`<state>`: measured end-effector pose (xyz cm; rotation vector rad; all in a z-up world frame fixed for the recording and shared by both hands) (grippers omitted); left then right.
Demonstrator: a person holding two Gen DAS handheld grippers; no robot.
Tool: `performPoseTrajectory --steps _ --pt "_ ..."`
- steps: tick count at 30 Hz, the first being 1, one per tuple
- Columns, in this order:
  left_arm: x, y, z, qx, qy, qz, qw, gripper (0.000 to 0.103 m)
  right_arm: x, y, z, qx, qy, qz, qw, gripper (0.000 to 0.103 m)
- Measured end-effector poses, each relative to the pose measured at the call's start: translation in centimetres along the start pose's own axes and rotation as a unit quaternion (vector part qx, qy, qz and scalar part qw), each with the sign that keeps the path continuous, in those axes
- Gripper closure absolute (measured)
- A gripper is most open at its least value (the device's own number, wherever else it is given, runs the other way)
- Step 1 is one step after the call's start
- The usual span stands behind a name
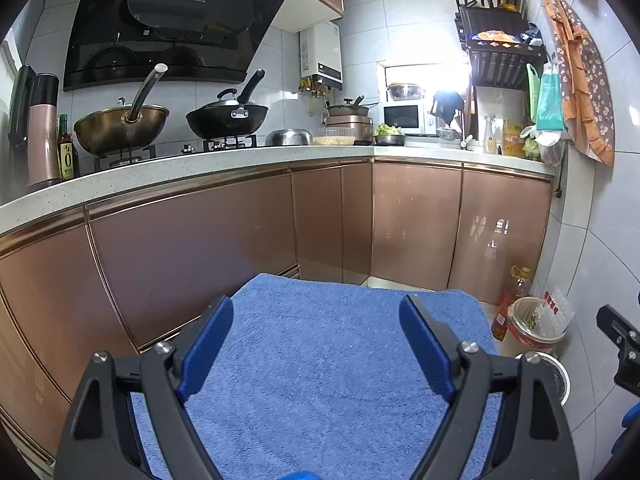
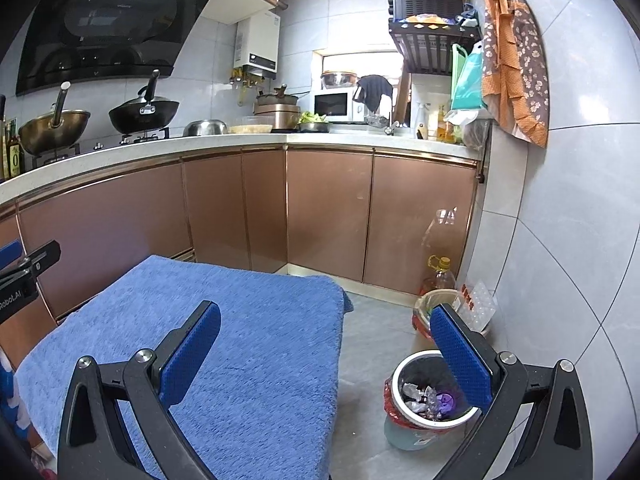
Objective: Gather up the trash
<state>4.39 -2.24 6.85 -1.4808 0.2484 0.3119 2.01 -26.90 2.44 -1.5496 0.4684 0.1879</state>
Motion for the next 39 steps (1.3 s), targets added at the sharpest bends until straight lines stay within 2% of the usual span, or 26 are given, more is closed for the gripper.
performPoseTrajectory --steps 20,39 --pt "-0.4 -0.4 -1.0 0.007 0.008 -0.011 0.9999 0.018 -1.0 -0.8 -1.1 0.022 0.018 -0.035 0.999 0.0" --pt "-1.5 -0.8 -2.0 0.0 0.017 -0.02 0.9997 0.018 -1.5 -1.2 -1.6 0.034 0.02 -0.048 0.998 0.0"
Point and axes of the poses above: each gripper's, at about its wrist camera, not at the fingertips, and x roughly the way its jaws point, z to its left, y to its underside, the point moved 10 cm from there along x, roughly the way its jaws point, and after that the axes turned 2 degrees about z, right-handed, at the moved point
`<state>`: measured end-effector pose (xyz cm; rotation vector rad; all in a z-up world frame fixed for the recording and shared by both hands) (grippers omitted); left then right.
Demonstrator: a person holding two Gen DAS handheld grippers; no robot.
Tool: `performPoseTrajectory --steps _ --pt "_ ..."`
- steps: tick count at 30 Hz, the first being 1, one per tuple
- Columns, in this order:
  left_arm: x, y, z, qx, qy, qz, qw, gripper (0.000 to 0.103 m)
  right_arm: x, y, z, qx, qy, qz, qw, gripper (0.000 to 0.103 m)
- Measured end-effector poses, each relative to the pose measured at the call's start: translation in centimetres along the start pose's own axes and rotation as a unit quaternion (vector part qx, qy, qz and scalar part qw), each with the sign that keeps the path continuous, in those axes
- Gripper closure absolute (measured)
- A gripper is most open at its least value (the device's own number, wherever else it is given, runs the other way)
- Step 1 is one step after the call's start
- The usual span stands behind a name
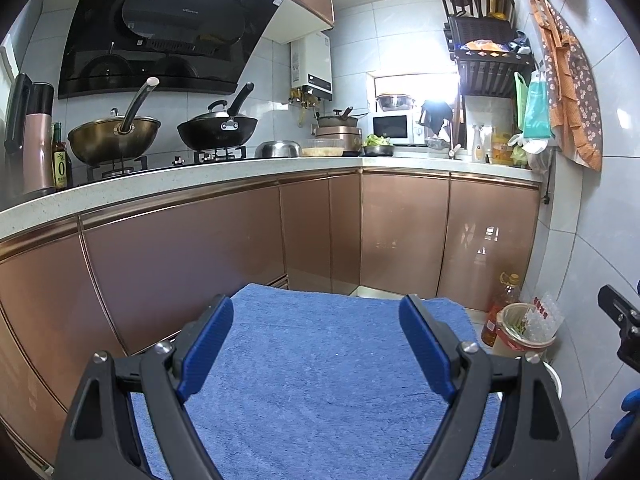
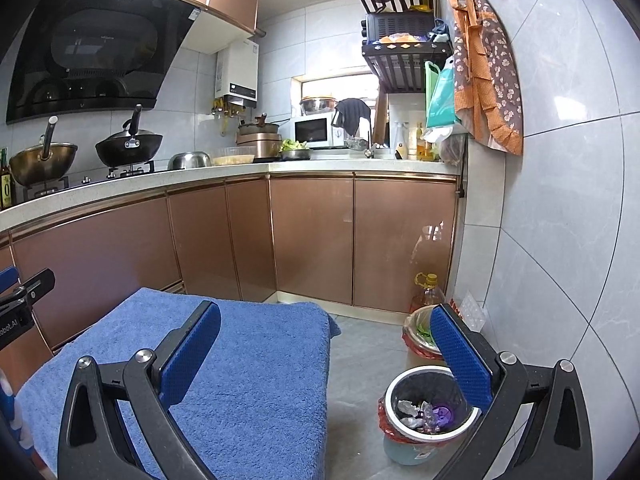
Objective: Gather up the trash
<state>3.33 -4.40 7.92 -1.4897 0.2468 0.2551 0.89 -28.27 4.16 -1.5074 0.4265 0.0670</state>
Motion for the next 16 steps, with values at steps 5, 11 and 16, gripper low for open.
performPoseTrajectory --steps 5,11,16 --pt "-0.1 0.01 -0.08 -0.004 0.006 0.002 1.0 0.018 -0.11 -0.02 -0.11 0.001 0.0 -0.001 1.0 0.0" --pt "-0.12 0.01 -0.16 -0.005 0.009 0.004 0.9999 0.018 -0.1 -0.08 -0.34 0.003 0.001 -0.002 1.0 0.0" --pt "-0.22 0.03 -0.28 -0.005 0.007 0.004 1.0 0.018 -0.15 -0.2 -0.39 0.003 0.002 -0.005 1.0 0.0"
Point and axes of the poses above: each gripper's, at about its wrist camera, not at the fingertips, and x roughly the way its jaws point, z to its left, y to its underside, the point moved 10 cm from there along x, roughly the way its jaws point, and after that the axes turned 2 degrees about z, right-handed, at the moved point
